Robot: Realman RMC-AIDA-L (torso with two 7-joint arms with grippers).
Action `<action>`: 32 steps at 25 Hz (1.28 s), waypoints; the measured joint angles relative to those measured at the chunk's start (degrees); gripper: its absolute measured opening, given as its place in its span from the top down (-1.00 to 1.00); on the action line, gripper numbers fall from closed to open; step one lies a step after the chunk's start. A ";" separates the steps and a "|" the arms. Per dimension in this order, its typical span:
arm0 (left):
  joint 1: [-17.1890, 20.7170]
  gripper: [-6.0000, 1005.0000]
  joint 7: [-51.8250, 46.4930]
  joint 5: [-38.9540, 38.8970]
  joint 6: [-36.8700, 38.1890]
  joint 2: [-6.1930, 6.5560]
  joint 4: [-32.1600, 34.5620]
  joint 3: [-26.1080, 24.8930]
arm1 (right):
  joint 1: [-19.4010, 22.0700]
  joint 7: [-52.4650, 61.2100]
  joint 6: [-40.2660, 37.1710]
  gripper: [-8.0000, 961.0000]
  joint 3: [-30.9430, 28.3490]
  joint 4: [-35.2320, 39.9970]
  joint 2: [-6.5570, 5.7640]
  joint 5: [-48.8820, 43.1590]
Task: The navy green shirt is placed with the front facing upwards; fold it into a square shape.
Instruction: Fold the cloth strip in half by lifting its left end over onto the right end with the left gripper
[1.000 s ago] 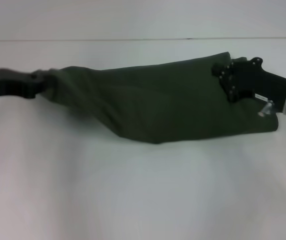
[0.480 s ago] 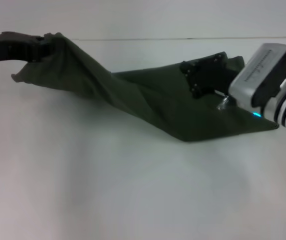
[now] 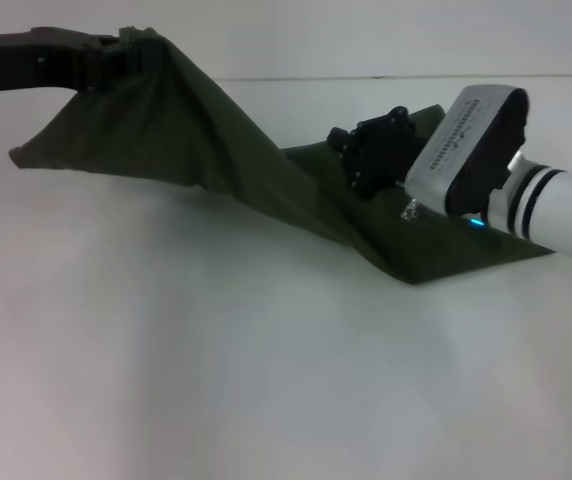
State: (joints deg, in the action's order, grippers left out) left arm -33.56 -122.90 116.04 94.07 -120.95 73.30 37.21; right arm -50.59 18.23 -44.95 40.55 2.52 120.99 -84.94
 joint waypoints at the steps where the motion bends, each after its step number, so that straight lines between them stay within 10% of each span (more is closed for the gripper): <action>1: -0.07 0.96 -0.01 -0.07 0.09 0.00 0.00 0.05 | -0.40 -0.23 0.27 0.98 0.06 -0.41 0.02 -0.21; 32: -3.64 0.96 -0.75 -0.52 3.75 -0.37 -0.46 4.34 | -5.06 -1.06 -12.84 0.98 0.27 -12.60 0.45 -23.64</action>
State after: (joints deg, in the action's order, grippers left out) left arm -37.20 -123.65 115.52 97.82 -121.32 72.84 41.55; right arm -55.65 17.17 -57.80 40.82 -10.08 121.43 -108.58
